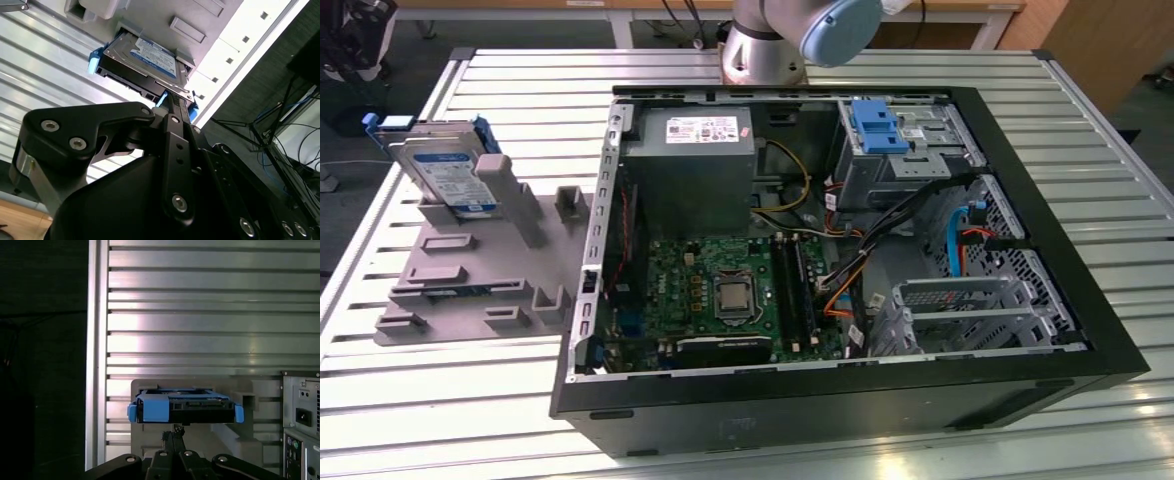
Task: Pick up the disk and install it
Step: 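Pick up the disk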
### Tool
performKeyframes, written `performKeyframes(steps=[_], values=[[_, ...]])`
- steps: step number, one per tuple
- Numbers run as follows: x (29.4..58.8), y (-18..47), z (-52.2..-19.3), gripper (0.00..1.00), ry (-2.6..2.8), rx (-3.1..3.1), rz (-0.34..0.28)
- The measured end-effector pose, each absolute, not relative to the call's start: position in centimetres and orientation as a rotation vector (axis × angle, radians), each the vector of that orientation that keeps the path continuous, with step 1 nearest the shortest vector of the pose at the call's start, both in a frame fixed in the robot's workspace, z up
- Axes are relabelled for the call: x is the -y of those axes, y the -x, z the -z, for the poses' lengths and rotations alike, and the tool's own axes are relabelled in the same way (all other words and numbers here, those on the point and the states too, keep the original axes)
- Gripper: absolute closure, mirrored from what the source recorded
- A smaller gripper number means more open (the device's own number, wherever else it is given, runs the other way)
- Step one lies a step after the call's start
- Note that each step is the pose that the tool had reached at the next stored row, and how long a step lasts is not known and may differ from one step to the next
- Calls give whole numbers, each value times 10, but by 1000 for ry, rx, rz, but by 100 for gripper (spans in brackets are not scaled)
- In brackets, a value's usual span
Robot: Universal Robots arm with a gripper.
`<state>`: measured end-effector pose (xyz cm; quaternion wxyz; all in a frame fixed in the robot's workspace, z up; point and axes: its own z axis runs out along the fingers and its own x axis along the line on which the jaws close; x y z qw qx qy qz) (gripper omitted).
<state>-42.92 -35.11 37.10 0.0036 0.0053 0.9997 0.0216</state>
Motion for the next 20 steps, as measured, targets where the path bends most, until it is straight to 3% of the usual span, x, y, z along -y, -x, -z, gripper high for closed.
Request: performKeyframes(steps=[20], values=[[351,429,-371,89,32,-3134,-68]])
